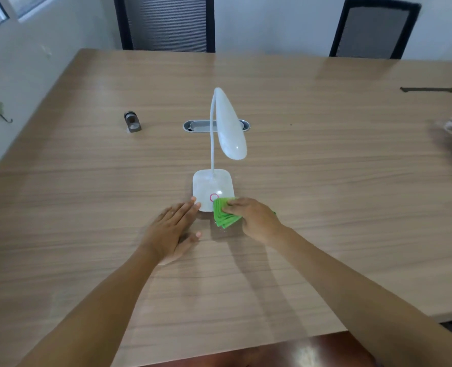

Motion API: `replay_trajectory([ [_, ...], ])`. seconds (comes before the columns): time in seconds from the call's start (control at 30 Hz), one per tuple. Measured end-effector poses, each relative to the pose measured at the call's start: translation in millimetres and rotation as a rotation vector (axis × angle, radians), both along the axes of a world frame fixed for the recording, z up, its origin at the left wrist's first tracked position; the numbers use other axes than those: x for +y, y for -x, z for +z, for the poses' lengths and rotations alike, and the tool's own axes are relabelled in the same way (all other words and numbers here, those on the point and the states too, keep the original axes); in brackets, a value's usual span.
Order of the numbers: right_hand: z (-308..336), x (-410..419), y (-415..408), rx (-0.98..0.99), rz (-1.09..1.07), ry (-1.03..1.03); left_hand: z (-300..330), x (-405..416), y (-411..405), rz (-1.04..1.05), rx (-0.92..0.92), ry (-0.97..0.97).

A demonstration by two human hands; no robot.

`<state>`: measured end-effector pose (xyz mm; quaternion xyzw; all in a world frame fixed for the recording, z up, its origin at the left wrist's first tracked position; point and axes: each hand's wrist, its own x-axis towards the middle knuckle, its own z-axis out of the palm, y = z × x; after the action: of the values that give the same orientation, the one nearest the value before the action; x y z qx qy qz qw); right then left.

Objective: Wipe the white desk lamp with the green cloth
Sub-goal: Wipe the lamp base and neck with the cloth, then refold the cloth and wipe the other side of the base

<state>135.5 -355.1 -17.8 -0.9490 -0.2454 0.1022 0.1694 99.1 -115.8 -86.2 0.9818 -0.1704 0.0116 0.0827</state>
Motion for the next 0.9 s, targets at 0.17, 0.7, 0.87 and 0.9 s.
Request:
replay_trajectory([
  [0.17, 7, -11, 0, 0.084, -0.172, -0.202, 2, -4, 3, 0.071, -0.008, -0.047],
  [0.7, 13, 39, 19, 1.028, -0.865, -1.226, 58, -25, 20, 0.539, 0.928, 1.085],
  [0.87, 19, 45, 18, 1.055, -0.824, -1.232, 62, -10, 19, 0.565, 1.028, 1.231],
  [0.9, 21, 45, 15, 1.056, -0.831, -1.241, 66, -7, 18, 0.561, 1.035, 1.199],
])
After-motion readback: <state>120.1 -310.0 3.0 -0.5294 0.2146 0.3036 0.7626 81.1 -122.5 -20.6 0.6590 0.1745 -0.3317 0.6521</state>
